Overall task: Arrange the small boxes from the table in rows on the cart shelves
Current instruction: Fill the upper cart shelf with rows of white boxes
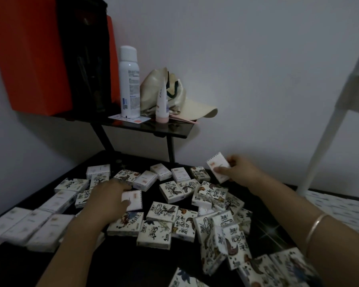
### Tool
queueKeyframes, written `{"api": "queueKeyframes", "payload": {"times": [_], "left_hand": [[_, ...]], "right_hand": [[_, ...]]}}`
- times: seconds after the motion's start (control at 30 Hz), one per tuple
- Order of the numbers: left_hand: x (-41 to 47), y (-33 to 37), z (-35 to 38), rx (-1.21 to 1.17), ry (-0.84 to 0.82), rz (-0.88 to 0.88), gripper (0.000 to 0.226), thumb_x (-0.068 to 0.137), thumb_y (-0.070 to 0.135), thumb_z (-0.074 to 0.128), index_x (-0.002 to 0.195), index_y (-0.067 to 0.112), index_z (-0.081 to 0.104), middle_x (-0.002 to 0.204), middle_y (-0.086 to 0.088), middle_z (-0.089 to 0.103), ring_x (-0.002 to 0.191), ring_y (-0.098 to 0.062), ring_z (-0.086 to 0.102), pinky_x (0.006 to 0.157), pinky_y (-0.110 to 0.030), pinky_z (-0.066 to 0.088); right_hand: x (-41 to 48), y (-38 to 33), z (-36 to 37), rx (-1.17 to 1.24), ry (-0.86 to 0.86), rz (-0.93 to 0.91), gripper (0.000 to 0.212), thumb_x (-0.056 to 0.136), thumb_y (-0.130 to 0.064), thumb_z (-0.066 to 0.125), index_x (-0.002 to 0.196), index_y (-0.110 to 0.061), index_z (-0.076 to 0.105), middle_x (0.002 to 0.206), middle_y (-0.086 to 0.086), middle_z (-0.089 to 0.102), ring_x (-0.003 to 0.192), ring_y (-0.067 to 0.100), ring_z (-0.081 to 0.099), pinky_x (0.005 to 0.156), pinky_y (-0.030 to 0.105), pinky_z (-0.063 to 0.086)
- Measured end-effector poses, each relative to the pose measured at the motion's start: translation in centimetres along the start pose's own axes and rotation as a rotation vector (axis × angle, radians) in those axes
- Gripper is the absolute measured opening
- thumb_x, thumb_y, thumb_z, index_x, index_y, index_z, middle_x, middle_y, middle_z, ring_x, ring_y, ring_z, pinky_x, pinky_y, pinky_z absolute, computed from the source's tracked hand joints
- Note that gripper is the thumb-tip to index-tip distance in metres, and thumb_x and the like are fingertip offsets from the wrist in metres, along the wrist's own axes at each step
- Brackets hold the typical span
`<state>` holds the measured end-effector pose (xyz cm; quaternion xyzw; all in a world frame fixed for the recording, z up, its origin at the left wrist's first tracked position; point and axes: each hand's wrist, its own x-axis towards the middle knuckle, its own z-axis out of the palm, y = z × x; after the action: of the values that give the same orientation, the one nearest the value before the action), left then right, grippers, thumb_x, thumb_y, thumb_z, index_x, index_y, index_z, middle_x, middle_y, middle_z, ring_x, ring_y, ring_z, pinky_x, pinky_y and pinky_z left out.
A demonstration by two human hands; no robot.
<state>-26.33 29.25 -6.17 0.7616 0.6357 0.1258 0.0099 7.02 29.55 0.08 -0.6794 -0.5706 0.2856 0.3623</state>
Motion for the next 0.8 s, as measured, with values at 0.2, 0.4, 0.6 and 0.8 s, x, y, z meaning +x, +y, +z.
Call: {"api": "queueKeyframes", "payload": {"times": [0.2,0.4,0.6,0.8], "left_hand": [[-1.6,1.9,-1.2,-0.318,0.119,0.005,0.027,0.078,0.022,0.076,0.097,0.035,0.062,0.098,0.007,0.055,0.093,-0.015,0.058,0.070,-0.027,0.041],[-5.9,7.4,-3.5,-0.982,0.046,-0.005,0.028,0.075,0.016,0.081,0.099,0.021,0.066,0.094,0.003,0.072,0.085,-0.010,0.068,0.069,-0.018,0.051],[-10.8,12.1,-8.2,-1.272,-0.060,0.115,0.040,0.067,0.024,0.078,0.105,0.020,0.068,0.101,0.008,0.074,0.095,-0.007,0.069,0.079,-0.020,0.053],[-14.4,16.7,-13.2,-1.437,-0.112,0.230,0.046,0.069,0.024,0.071,0.115,0.020,0.065,0.108,0.000,0.073,0.100,-0.019,0.070,0.088,-0.036,0.054]], "right_hand": [[-5.2,-2.9,-1.4,0.093,-0.036,-0.155,0.030,0.088,-0.018,0.069,0.117,-0.016,0.058,0.101,0.000,0.065,0.083,0.010,0.063,0.071,0.024,0.052],[-10.9,-5.4,-3.4,-0.011,0.006,-0.289,0.035,0.078,-0.026,0.079,0.105,-0.019,0.057,0.101,-0.001,0.067,0.093,0.016,0.065,0.084,0.036,0.055],[-16.4,-7.6,-6.5,-0.055,0.065,-0.404,0.035,0.072,-0.033,0.082,0.094,-0.027,0.056,0.097,-0.005,0.069,0.092,0.017,0.066,0.088,0.044,0.053],[-22.9,-8.8,-11.3,-0.050,0.110,-0.484,0.035,0.072,-0.033,0.080,0.097,-0.023,0.057,0.097,-0.005,0.069,0.093,0.015,0.066,0.087,0.042,0.054]]}}
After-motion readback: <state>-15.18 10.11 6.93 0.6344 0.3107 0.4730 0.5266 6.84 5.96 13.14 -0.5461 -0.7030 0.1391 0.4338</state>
